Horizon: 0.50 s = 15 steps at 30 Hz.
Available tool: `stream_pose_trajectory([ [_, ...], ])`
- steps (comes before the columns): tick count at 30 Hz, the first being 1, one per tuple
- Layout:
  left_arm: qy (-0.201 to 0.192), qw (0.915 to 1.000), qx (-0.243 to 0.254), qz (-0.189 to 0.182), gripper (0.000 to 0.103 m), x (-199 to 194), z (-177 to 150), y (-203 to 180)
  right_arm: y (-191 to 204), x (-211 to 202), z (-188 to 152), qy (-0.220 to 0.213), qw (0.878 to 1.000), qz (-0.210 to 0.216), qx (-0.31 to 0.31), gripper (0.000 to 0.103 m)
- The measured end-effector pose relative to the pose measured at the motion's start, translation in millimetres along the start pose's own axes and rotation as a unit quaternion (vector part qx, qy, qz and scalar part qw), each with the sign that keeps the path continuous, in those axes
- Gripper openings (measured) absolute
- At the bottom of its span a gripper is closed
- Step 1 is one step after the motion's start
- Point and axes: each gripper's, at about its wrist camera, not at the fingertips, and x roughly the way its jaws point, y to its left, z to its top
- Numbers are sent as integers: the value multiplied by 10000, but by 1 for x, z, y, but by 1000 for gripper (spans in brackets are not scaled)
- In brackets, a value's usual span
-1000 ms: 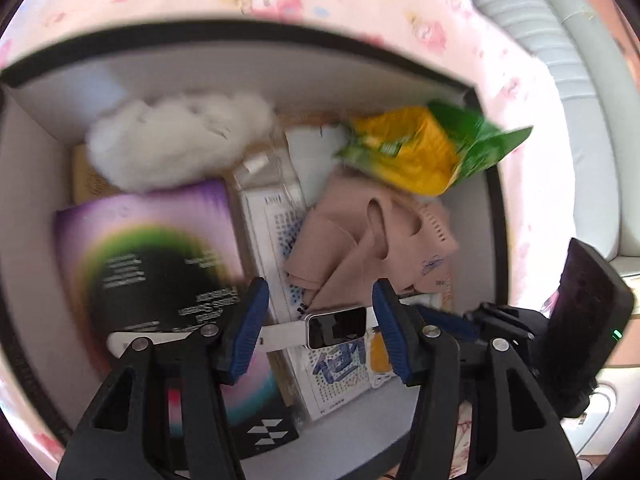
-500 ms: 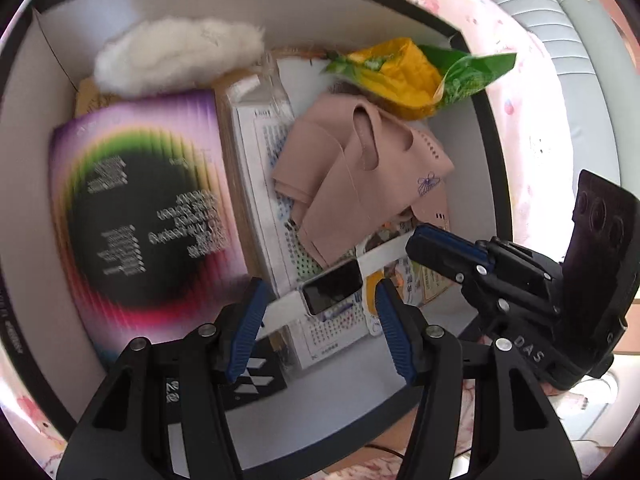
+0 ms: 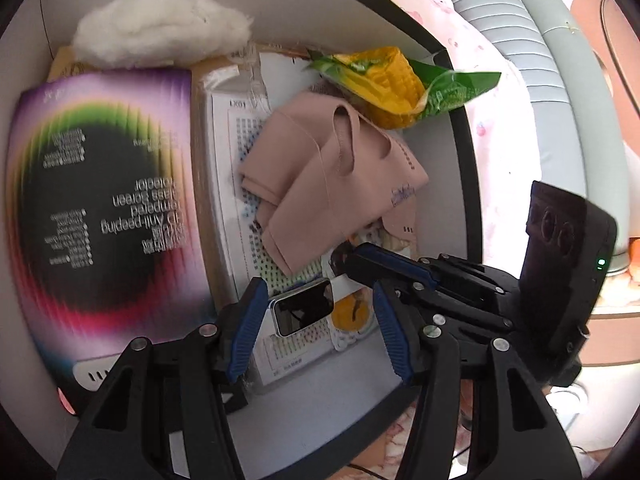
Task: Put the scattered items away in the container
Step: 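Open the left gripper to release the watch and withdraw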
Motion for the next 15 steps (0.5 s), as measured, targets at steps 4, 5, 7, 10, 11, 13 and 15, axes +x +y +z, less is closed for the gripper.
stream_pose_trajectory([
  [4,210,9996,-24,-201,55,-4,-4,1,-4,-5,-13,145,9998,55,92,8],
  [5,235,9994,-21,-248,55,-5,-4,1,-3,-5,-16,199,9997,141,77,8],
  [7,95,9998,-25,-144,55,-10,-2,2,2,-6,-18,201,9994,294,5,8],
  [10,-348,9992,-36,169,55,-24,5,0,9,-11,-15,-130,9997,38,-192,8],
  [11,-403,9988,-21,295,55,-27,6,-2,9,-10,-16,-142,9997,-28,-202,8],
  [13,-346,9990,-61,262,55,-27,6,-3,5,-5,-18,20,9998,-91,-150,8],
  [15,-200,9995,-161,201,55,-24,3,-2,0,-8,-17,-8,9999,-59,-86,8],
])
